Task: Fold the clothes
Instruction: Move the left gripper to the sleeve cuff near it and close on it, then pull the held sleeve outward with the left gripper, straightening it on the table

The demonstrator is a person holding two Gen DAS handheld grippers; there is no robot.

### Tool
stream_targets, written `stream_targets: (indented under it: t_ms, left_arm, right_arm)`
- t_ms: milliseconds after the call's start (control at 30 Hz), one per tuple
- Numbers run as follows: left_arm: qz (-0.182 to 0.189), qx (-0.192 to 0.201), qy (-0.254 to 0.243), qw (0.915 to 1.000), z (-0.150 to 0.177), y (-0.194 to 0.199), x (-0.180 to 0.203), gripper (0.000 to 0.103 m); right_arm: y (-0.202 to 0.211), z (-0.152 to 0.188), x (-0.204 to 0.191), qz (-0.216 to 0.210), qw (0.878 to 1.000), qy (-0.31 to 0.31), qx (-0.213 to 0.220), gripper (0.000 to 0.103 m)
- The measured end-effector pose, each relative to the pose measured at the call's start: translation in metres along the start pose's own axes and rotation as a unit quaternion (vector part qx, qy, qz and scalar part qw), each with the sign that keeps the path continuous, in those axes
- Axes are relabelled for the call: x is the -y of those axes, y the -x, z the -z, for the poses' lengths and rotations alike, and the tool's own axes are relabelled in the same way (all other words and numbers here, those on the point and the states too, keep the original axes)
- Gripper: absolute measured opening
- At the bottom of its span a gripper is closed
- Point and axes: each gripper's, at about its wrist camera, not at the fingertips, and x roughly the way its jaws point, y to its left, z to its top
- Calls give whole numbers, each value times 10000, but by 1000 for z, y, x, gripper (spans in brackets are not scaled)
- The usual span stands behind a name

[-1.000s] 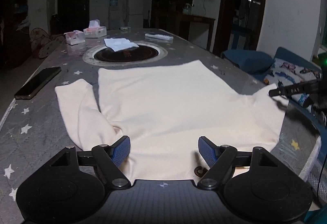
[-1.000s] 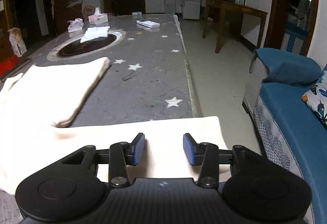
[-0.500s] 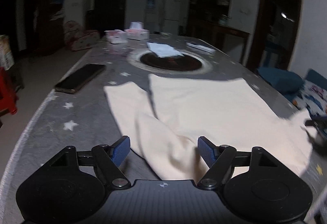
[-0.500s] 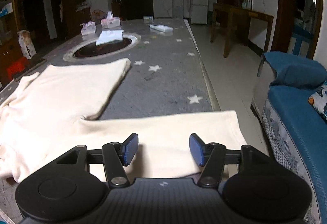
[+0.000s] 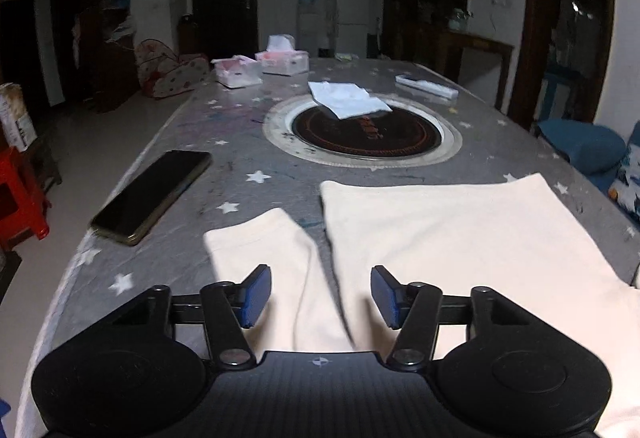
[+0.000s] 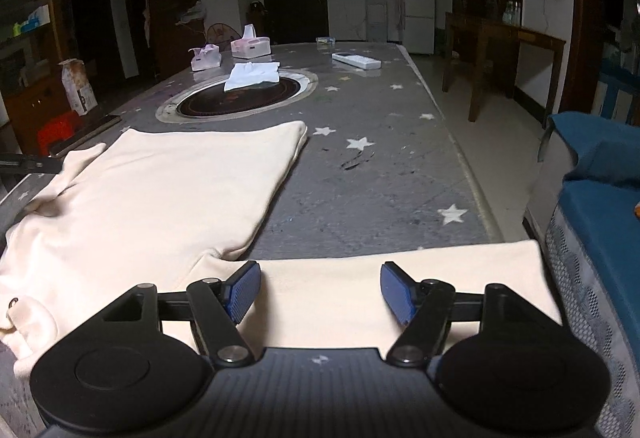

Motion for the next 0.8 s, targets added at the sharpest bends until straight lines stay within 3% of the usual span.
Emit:
stream_targets:
  t_ms: [100,167,300,433,700,800]
  left_arm:
    - [-27,-135,-20,9999,-4,-19,2,41]
    - [-37,-190,25,9998,-6,-27,1,39]
    - [81,-269,53,9996,-6,-35,-4,19]
    - [90,-135,74,9998,-5,-28,-7,5]
    - [-196,383,460,9980,-3,13,-40,0]
    - [-122,482,660,9966,-1,29,-53,0]
  right_arm:
    - [-6,1,-2,-18,10000,-45,-25,71]
    - [-8,2,-3,-10,10000,-37,-13,72]
    - [-10,3,-4,-7,10000,-41,12,77]
    - [-11,4,-7,25,10000,16,31,81]
    - [-13,5,-9,122,9999,103,19,91]
    - [-14,5,-10,159,9998,97,9,94]
